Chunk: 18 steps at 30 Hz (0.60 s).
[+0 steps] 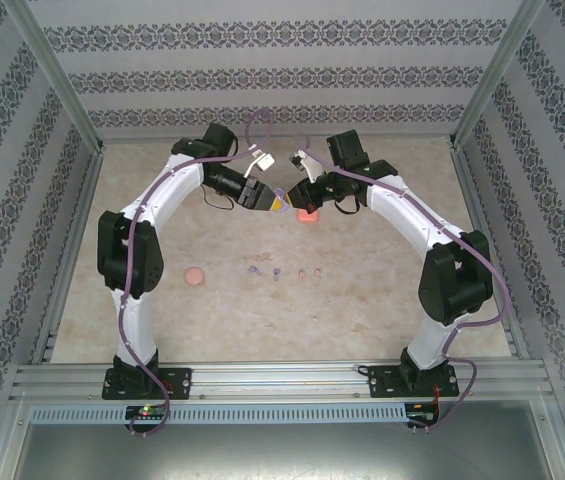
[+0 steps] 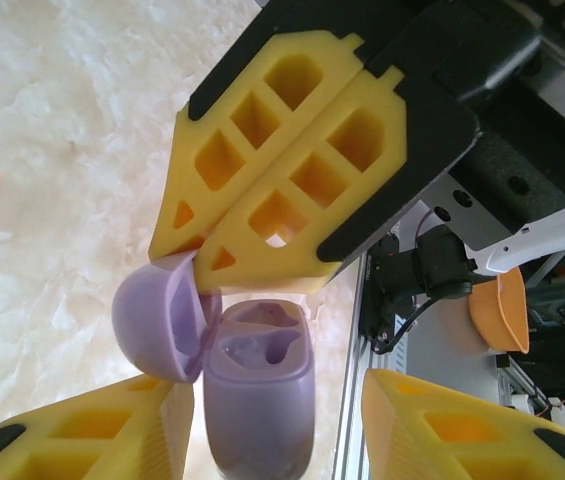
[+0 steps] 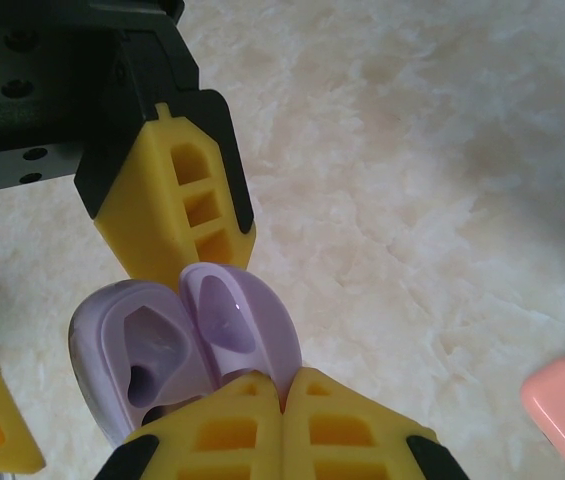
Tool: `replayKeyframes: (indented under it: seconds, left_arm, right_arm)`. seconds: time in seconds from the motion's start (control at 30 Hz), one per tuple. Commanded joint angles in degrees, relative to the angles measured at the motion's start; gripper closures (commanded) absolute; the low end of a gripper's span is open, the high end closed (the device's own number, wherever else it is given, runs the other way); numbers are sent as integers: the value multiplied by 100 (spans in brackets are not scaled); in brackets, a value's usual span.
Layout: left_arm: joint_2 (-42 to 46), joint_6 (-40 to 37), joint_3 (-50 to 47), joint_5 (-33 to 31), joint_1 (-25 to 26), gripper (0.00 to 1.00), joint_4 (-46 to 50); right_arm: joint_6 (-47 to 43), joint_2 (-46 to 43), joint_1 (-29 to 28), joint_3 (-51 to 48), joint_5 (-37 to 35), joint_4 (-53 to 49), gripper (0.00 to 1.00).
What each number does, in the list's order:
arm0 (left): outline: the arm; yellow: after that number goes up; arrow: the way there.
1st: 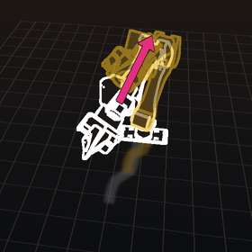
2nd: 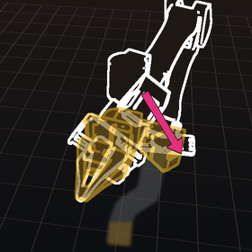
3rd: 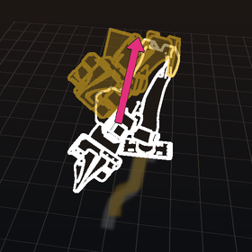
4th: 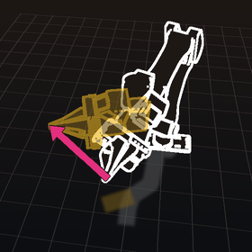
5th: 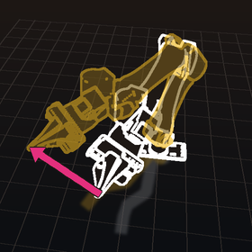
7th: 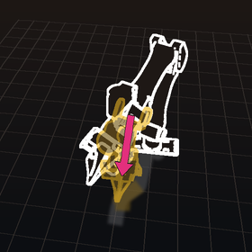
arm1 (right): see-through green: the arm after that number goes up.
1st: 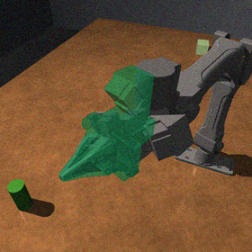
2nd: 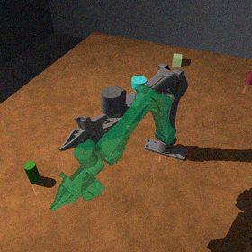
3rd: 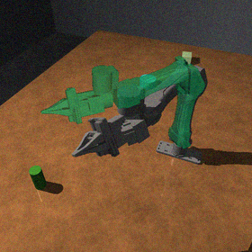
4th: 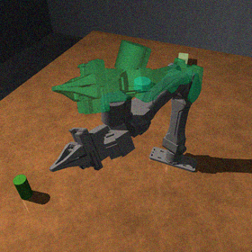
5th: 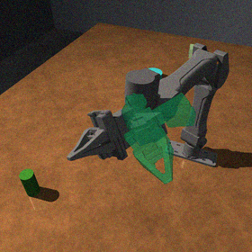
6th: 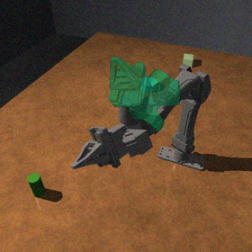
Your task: Insert wireless bluetooth earbuds into charging case
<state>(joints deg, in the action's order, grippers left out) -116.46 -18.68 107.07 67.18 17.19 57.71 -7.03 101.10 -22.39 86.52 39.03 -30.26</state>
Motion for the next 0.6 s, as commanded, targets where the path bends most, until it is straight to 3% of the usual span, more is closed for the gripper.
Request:
replayKeyframes:
  seconds: [0.0, 0.57]
  left_arm:
    - [-111, -189, 159, 199, 14, 53, 181]
    - [-210, -207, 212, 252, 22, 64, 151]
  right_arm:
    - [-12, 94, -48, 207, 157, -28, 100]
    - [18, 207, -63, 269, 193, -19, 100]
